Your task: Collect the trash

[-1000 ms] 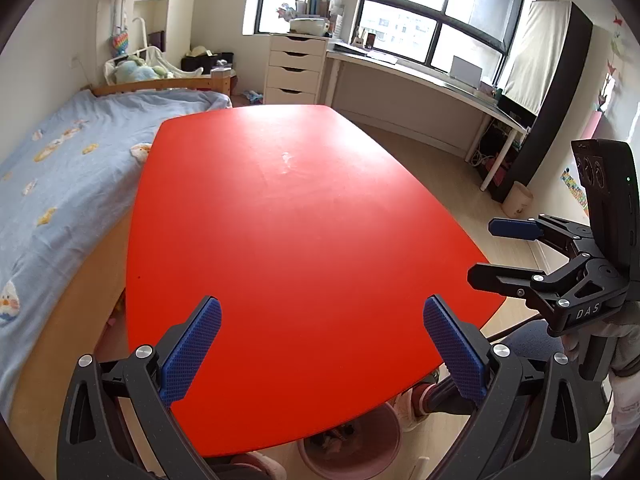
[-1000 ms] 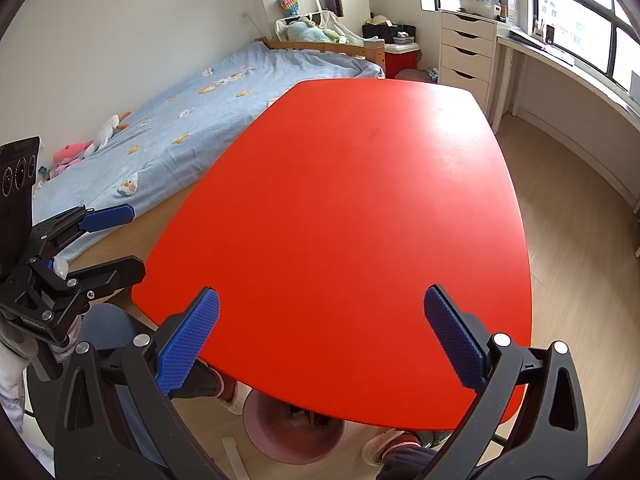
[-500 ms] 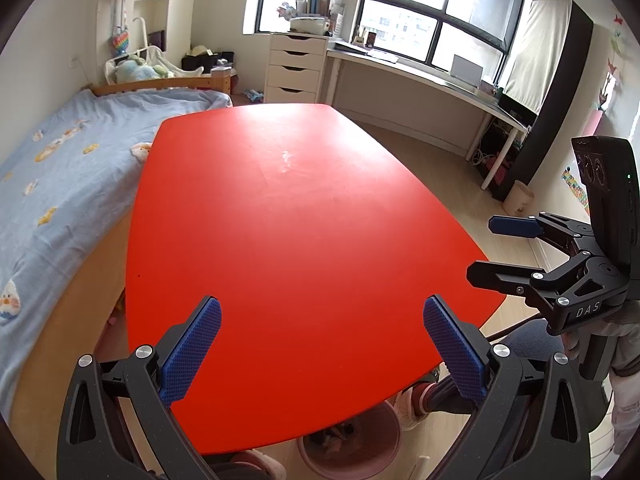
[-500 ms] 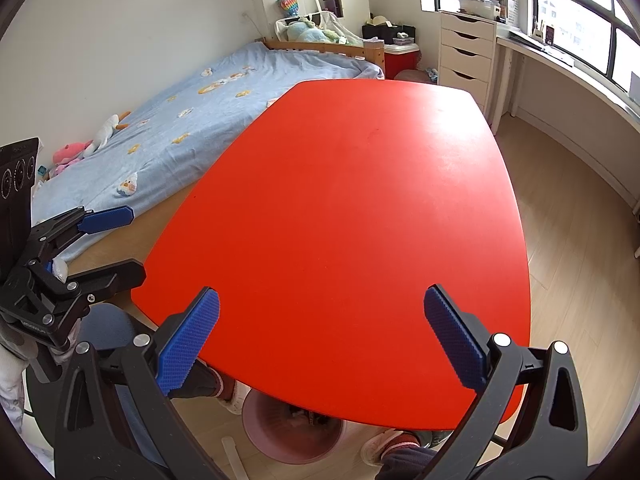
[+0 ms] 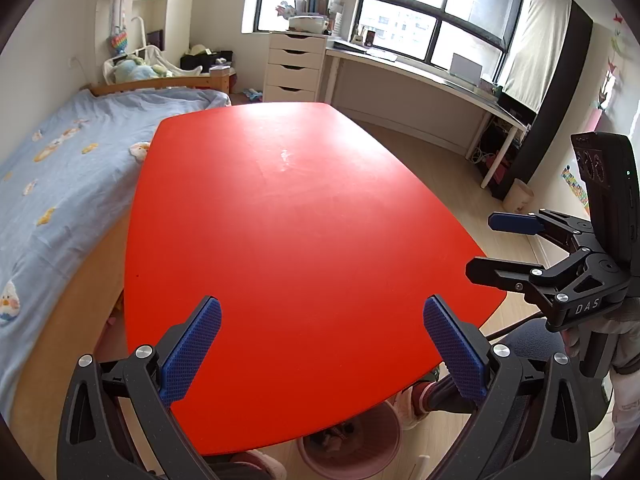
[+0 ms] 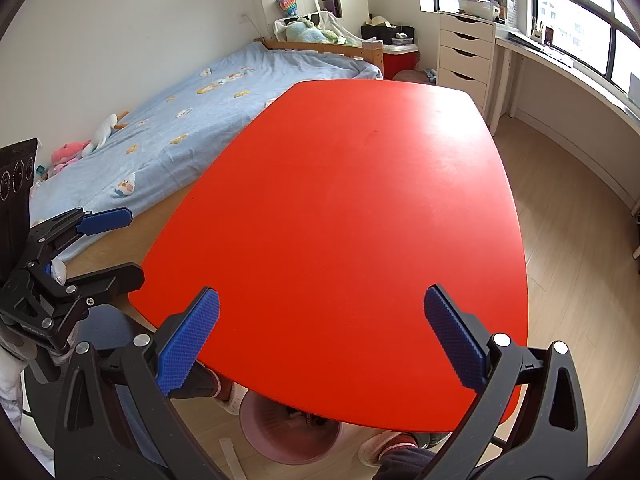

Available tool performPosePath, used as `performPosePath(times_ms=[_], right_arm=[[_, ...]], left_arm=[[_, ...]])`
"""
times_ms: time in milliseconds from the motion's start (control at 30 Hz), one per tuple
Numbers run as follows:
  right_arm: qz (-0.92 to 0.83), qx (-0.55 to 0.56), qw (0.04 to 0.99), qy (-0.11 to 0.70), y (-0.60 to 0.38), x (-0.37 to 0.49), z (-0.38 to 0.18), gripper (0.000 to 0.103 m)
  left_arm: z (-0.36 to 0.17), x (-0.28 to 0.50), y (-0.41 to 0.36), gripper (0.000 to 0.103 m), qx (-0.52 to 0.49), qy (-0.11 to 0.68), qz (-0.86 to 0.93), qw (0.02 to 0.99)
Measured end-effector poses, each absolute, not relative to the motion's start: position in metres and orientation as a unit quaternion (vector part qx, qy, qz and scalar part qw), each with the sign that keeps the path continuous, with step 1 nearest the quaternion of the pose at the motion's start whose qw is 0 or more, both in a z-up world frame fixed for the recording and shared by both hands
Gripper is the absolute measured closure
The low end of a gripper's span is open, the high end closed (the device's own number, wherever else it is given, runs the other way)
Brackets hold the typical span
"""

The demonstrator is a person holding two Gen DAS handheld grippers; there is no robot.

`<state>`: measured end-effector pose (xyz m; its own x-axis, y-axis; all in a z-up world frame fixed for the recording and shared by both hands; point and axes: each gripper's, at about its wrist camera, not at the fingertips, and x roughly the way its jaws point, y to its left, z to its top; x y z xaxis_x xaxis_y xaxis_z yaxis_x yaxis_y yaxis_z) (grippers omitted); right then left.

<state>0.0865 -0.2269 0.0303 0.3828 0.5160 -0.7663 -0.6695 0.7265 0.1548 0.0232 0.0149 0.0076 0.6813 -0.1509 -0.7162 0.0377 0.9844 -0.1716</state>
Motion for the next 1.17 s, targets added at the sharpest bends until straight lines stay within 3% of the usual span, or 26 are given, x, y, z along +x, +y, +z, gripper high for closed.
performPosePath(times_ms=[1167], right_arm=[[0.356,-0.093,0.826,0.426,-0.23,0.0909,0.0294,0.003]], left_arm=[[0.0048,0.0261,0.0054,0.006,-0.052,0.393,-0.053,0.916]])
